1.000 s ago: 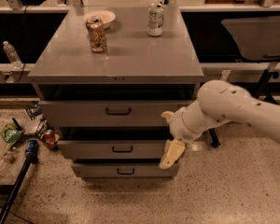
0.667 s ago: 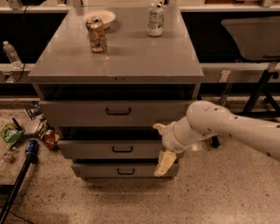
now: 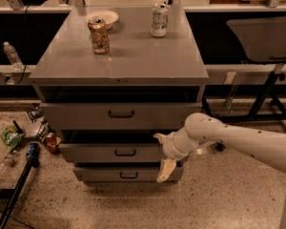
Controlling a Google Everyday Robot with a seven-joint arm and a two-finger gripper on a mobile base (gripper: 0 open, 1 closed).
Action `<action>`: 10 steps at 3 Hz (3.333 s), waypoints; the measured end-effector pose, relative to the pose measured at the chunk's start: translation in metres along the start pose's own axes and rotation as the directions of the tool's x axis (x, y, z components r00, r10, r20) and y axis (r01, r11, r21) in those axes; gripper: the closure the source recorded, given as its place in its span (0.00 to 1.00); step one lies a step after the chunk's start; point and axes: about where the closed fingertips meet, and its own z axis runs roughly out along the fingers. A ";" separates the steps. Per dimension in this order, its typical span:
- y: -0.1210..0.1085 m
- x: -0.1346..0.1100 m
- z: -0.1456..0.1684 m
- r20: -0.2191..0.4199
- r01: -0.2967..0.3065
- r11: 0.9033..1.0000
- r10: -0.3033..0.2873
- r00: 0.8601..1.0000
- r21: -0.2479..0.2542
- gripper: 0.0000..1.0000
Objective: Open middle drawer
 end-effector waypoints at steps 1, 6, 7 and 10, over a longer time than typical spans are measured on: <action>-0.001 0.003 0.004 0.004 -0.004 1.000 0.004 1.000 -0.003 0.00; -0.034 0.048 0.057 0.005 0.076 0.995 -0.076 0.997 -0.070 0.00; -0.036 0.061 0.069 -0.007 0.052 0.997 -0.052 0.999 -0.061 0.21; -0.012 0.046 0.023 -0.064 -0.051 0.997 0.047 0.997 -0.063 0.91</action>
Offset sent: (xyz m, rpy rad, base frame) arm 0.0090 -0.0008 -0.0292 -0.0005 0.0387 0.0267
